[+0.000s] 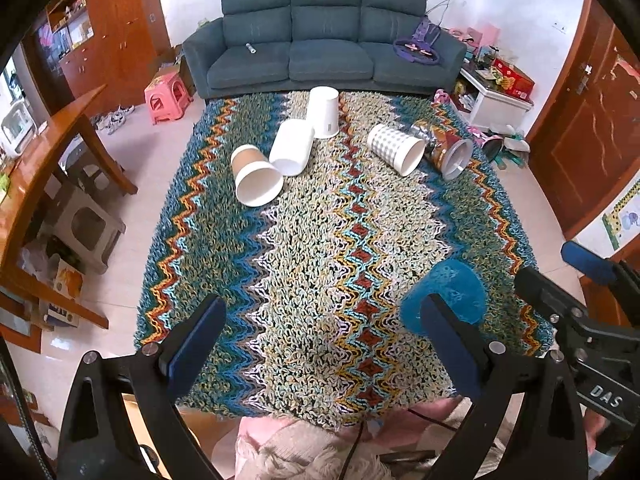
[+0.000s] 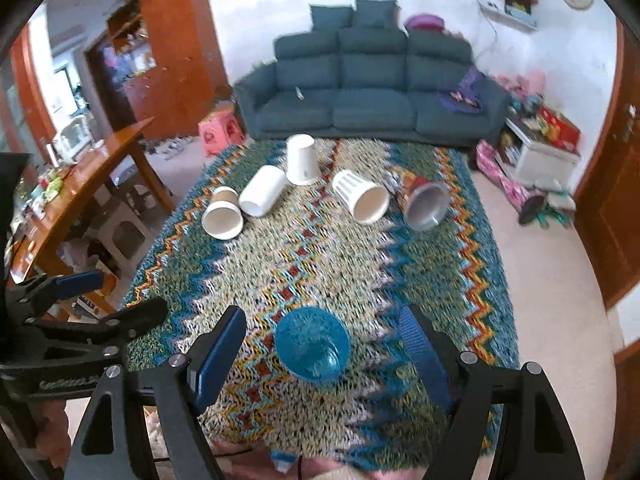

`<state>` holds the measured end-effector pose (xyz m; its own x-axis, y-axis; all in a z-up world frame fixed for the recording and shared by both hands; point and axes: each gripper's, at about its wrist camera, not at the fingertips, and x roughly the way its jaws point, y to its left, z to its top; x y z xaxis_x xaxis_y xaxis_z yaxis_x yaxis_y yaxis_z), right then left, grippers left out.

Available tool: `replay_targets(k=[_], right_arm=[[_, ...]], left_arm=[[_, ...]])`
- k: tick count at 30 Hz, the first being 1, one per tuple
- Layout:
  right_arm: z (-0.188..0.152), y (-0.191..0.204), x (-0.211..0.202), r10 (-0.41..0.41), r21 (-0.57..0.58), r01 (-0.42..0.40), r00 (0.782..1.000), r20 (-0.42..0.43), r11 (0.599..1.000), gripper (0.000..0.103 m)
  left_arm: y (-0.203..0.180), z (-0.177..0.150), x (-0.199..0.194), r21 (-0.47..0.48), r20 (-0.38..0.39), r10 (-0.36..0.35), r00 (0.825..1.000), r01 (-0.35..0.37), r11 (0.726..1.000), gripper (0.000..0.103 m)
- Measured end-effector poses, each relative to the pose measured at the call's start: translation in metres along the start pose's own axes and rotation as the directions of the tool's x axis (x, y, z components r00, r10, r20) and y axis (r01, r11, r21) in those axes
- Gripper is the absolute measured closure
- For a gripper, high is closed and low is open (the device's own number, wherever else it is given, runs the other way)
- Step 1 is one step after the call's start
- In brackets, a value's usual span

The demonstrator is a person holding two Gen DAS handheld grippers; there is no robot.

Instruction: Flip cup upright

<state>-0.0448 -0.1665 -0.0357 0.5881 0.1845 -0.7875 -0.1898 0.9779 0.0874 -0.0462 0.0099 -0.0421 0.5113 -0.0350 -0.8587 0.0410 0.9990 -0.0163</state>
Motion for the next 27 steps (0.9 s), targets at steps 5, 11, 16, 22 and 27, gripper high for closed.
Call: replay_targets(k=[5,11,16,22,27], right_arm=[[0.003,0.0,-0.006,-0.007,0.024,0.008,0.999,-0.052,1.0,0.023],[0.015,0.008,-0.024,-0.011,0.008,0.011,1.0,-0.005,1.0,0.023],[0.025,0.014,-0.033,-0.018,-0.002,0.018,1.0,0.024,1.0,0.023],[0.03,0.015,-0.031,-0.021,0.016,0.021,1.0,0.006,1.0,0.023],[0.03,0.015,-0.03,-0.045,0.014,0.045,0.999,-0.003,0.999,0.023]], left_arm=[[-0.002,0.007,-0.011,0.01,0.003,0.004,1.0,-0.004,1.0,0.005],[0.0,0.014,-0.019,-0.009,0.01,-0.017,1.0,0.017,1.0,0.005],[0.001,0.018,-0.02,-0.026,0.011,-0.022,1.0,0.023,0.999,0.005],[0.002,0.02,-0.017,-0.04,-0.003,-0.026,1.0,0.025,0.999,0.005],[0.003,0.021,-0.015,-0.047,-0.004,-0.022,1.0,0.022,0.999,0.005]])
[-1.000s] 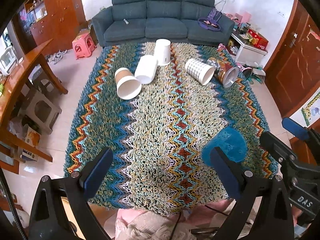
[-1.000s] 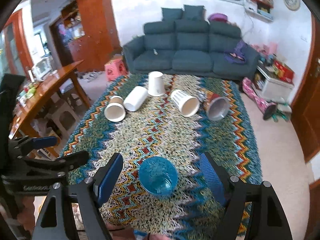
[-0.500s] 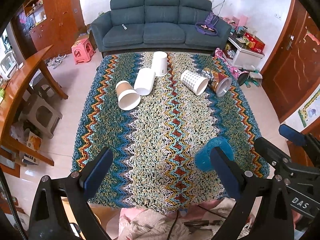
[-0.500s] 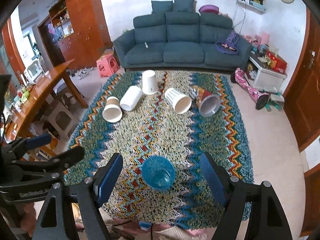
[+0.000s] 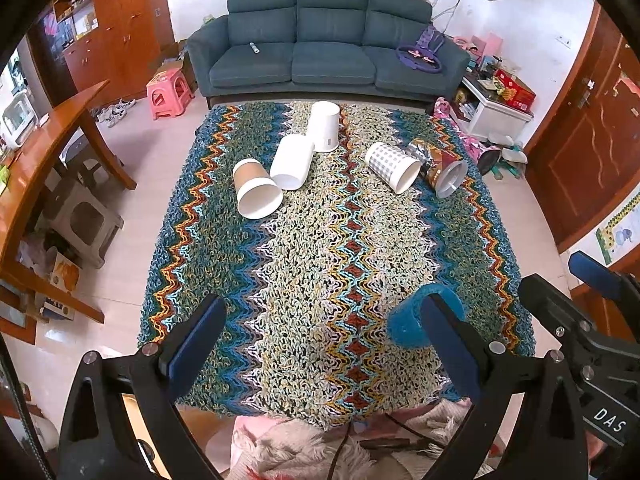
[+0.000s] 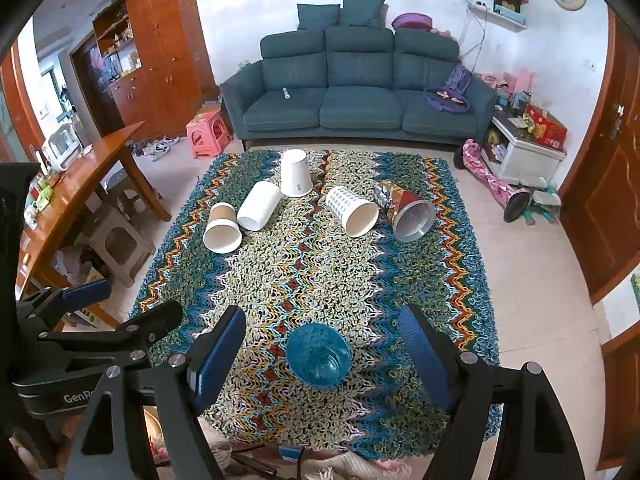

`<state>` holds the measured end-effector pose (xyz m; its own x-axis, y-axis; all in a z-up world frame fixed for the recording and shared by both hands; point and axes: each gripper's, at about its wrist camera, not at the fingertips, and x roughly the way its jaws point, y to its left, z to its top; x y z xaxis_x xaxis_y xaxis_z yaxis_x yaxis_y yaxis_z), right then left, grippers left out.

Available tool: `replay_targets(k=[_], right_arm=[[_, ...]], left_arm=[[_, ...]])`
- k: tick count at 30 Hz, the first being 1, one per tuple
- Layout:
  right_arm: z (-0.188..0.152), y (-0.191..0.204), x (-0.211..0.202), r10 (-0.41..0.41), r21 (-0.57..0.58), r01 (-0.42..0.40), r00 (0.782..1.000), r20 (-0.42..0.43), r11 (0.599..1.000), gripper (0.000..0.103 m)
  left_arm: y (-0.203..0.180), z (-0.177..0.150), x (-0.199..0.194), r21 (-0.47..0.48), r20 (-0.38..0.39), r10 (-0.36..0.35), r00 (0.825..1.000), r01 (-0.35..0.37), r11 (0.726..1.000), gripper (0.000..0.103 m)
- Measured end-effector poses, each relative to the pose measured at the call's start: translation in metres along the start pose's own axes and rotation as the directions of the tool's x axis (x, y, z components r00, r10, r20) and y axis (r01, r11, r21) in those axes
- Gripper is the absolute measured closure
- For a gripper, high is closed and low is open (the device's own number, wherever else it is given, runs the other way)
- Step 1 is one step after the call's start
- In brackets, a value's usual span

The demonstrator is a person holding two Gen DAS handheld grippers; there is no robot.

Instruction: Flip cup upright

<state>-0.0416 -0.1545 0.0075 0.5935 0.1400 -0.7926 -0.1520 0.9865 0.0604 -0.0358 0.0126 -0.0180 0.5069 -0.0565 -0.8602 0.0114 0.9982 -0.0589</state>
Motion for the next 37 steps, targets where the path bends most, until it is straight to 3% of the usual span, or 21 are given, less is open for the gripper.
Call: replay_targets(k=[37], right_arm=[[-0.0019,-0.003,0.0068,-0.017,0.026,0.017,1.0,-0.023,1.0,0.023]], left_arm=[[-0.0009,0.003,-0.0011,0.001,0.025,0.014,1.0,-0.014,1.0,0.005]])
